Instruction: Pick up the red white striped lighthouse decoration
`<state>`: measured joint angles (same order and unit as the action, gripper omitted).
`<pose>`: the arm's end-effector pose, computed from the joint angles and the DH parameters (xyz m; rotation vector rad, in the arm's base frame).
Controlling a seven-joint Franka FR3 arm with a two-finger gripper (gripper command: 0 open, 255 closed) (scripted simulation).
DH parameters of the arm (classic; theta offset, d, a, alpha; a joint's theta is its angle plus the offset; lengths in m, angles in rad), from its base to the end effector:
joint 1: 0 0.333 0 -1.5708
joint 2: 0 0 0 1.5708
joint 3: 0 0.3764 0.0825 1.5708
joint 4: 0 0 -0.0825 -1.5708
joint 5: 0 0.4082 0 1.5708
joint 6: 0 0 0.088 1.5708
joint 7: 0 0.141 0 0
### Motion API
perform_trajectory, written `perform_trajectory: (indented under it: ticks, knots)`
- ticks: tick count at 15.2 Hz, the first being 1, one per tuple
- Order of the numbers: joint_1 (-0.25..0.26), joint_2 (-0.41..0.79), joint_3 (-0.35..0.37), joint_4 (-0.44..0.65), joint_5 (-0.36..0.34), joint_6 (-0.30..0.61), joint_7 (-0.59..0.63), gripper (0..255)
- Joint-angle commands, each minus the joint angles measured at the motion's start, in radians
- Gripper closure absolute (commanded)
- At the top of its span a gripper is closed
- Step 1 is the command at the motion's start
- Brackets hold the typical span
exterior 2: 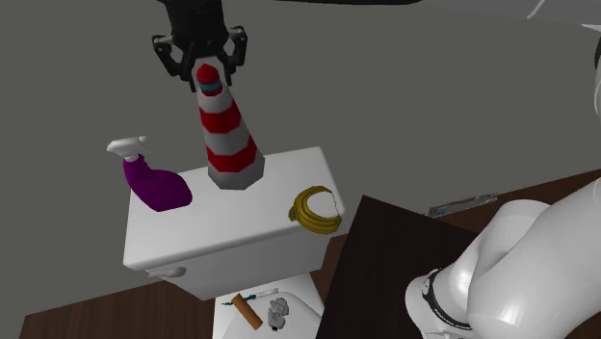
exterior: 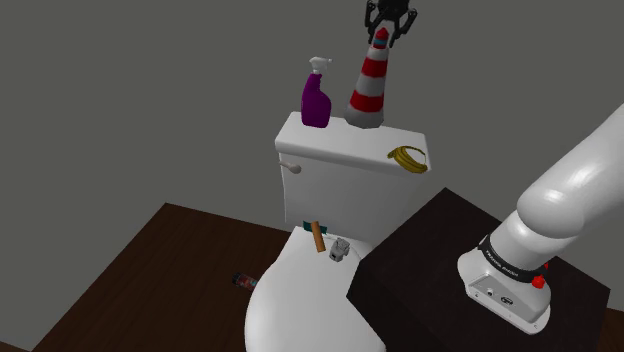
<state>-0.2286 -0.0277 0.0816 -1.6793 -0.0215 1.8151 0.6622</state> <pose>0.5887 -0.0890 0.6360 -2.8632 1.2199 -0.2558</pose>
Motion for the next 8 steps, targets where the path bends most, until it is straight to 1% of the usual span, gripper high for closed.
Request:
perform_trajectory:
  ticks: [1, 6, 8]
  knots:
    - [0.0, -0.001, 0.0, 0.029, 0.0, -0.027, -0.001, 255]
    - [0.0, 0.017, 0.0, 0.118, -0.001, -0.099, -0.001, 255]
    - [0.0, 0.017, 0.0, 0.121, -0.001, -0.101, -0.001, 255]
